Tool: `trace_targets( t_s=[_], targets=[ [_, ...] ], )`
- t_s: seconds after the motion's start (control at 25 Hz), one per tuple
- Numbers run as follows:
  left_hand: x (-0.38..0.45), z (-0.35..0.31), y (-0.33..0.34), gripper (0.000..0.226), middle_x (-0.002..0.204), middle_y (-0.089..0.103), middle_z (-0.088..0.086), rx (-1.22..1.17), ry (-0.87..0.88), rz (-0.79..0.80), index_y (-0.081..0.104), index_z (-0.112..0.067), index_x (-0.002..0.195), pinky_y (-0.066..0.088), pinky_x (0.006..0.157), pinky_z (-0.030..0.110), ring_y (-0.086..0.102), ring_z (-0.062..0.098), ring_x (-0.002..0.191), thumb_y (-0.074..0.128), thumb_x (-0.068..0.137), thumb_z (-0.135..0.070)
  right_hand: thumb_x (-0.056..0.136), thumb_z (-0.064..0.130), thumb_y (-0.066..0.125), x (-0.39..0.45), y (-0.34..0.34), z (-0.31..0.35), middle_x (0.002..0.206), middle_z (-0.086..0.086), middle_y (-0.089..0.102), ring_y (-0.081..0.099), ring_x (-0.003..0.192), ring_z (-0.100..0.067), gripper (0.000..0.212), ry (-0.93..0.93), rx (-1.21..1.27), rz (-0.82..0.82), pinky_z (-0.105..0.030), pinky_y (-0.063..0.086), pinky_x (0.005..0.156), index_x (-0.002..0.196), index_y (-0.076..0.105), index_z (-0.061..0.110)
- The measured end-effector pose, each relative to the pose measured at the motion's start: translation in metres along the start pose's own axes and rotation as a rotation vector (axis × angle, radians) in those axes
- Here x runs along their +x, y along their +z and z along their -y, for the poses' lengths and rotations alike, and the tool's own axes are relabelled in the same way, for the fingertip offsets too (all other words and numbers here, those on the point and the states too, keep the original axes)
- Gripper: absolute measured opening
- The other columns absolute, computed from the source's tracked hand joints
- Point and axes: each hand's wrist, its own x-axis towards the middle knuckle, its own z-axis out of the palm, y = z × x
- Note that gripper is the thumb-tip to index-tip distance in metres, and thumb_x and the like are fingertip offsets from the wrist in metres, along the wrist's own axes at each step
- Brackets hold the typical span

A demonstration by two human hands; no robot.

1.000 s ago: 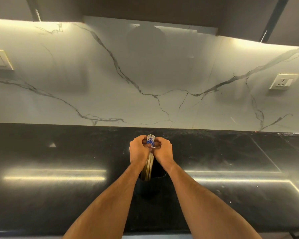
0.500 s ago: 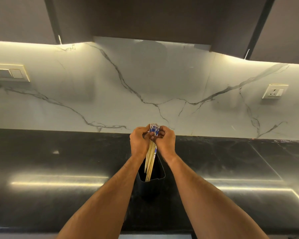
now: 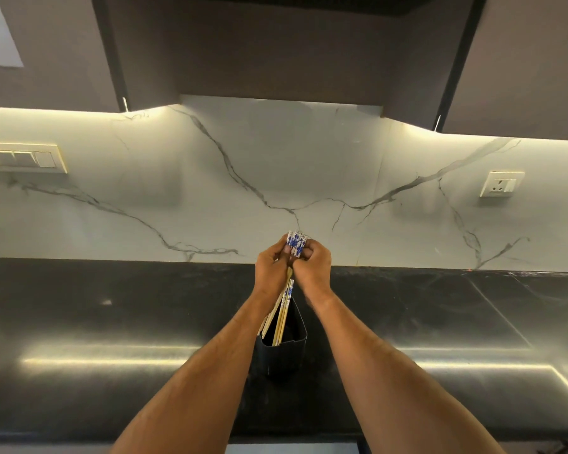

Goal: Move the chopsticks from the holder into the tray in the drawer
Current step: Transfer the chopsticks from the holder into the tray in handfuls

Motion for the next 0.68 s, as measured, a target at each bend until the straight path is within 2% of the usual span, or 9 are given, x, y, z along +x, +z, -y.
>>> trace_targets(
  t_s=[0.12, 0.24, 0.32, 0.4, 0.52, 0.6, 0.68],
  targets=[
    [-0.016, -0.004, -0.002, 0.032, 0.108, 0.072, 0.016, 0.129, -0.020, 0.137, 0.057, -0.009, 0.135, 0.060, 0.088, 0.041, 0.071, 0.029, 0.098, 0.042, 0.108, -0.017, 0.088, -0.002, 0.070, -0.006, -0.006, 0.000, 0.100, -0.005, 0.077, 0.076, 0.090, -0.015, 0.029, 0.068, -0.005, -0.033, -0.035, 0.064, 0.078, 0.115, 0.070, 0.009],
    [-0.030, -0.004, -0.020, 0.023, 0.106, 0.071, 0.022, 0.258, -0.188, 0.383, 0.056, -0.005, 0.124, 0.059, 0.089, 0.052, 0.072, 0.035, 0.094, 0.044, 0.106, -0.012, 0.085, -0.002, 0.074, -0.017, -0.017, 0.001, 0.095, -0.003, 0.077, 0.077, 0.079, -0.012, 0.026, 0.127, 0.023, -0.078, -0.021, 0.059, 0.061, 0.104, 0.070, 0.015],
    [-0.045, -0.001, -0.030, 0.020, 0.101, 0.072, 0.020, 0.338, -0.292, 0.503, 0.058, 0.000, 0.118, 0.058, 0.090, 0.051, 0.073, 0.034, 0.093, 0.044, 0.105, -0.006, 0.085, -0.001, 0.076, -0.027, -0.026, 0.001, 0.102, -0.004, 0.076, 0.076, 0.087, -0.012, 0.035, 0.105, -0.043, -0.031, -0.019, 0.060, 0.067, 0.114, 0.065, 0.015],
    [-0.061, 0.001, -0.036, 0.019, 0.092, 0.070, 0.016, 0.352, -0.330, 0.519, 0.058, 0.002, 0.115, 0.059, 0.090, 0.050, 0.072, 0.028, 0.086, 0.044, 0.104, -0.006, 0.085, -0.001, 0.076, -0.039, -0.034, 0.000, 0.109, -0.005, 0.074, 0.075, 0.096, -0.014, 0.053, 0.049, -0.103, 0.080, -0.024, 0.061, 0.080, 0.131, 0.057, 0.015],
    [-0.078, -0.002, -0.046, 0.018, 0.089, 0.068, 0.010, 0.323, -0.353, 0.560, 0.058, 0.000, 0.114, 0.059, 0.091, 0.049, 0.071, 0.022, 0.085, 0.045, 0.105, -0.008, 0.084, -0.006, 0.076, -0.055, -0.042, 0.008, 0.120, -0.008, 0.070, 0.074, 0.102, -0.016, 0.075, -0.032, -0.051, 0.202, -0.033, 0.062, 0.089, 0.148, 0.047, 0.021],
    [-0.092, -0.006, -0.057, 0.018, 0.092, 0.068, 0.010, 0.297, -0.383, 0.609, 0.059, -0.003, 0.114, 0.059, 0.092, 0.047, 0.071, 0.022, 0.088, 0.046, 0.105, -0.009, 0.084, -0.006, 0.076, -0.068, -0.045, 0.016, 0.123, -0.009, 0.071, 0.074, 0.104, -0.018, 0.071, -0.054, -0.024, 0.231, -0.039, 0.060, 0.093, 0.145, 0.053, 0.020],
    [-0.107, -0.009, -0.067, 0.017, 0.094, 0.068, 0.010, 0.274, -0.400, 0.649, 0.059, -0.005, 0.114, 0.058, 0.093, 0.046, 0.071, 0.023, 0.091, 0.046, 0.105, -0.010, 0.085, -0.004, 0.076, -0.084, -0.045, 0.022, 0.116, -0.010, 0.075, 0.076, 0.099, -0.021, 0.059, -0.042, 0.015, 0.239, -0.043, 0.060, 0.095, 0.138, 0.061, 0.015]
  ],
)
